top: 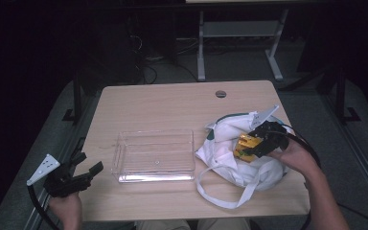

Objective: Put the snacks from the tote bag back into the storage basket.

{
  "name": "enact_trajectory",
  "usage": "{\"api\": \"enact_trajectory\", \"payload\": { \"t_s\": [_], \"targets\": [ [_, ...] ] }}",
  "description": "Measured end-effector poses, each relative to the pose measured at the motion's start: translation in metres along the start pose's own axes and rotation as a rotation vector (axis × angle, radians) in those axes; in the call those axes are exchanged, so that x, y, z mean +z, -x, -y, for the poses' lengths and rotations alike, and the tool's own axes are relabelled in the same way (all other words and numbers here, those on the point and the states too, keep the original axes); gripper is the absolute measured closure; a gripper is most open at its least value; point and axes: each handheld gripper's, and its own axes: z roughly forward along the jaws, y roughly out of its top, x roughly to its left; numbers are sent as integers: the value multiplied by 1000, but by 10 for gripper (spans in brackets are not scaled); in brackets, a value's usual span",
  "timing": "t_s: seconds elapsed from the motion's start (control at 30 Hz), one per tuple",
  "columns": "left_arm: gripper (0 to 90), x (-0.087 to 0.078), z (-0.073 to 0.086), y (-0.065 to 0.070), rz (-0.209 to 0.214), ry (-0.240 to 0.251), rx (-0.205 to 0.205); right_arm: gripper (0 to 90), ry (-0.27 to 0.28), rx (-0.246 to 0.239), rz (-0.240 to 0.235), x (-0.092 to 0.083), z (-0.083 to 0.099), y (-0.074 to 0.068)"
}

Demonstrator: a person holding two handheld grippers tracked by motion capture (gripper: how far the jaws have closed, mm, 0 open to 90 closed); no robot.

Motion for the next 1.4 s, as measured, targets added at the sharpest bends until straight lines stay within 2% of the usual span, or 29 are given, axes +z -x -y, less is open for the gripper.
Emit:
{"api": "enact_trajectory", "payload": {
  "t_s": [0.6, 0.97, 1.23, 1.4],
  "targets": [
    [124, 0, 0, 0, 0, 1, 0, 454, -43, -24, 12, 8, -5, 0],
    [124, -1, 0, 0, 0, 4, 3, 475, -63, -45, 27, 9, -7, -1],
    [125, -1, 0, -1, 1, 7, -3, 490, -65, -57, 22, 9, -9, 1],
    [124, -1, 0, -1, 1, 7, -4, 503, -89, -53, 14, 9, -13, 2]
  ]
}}
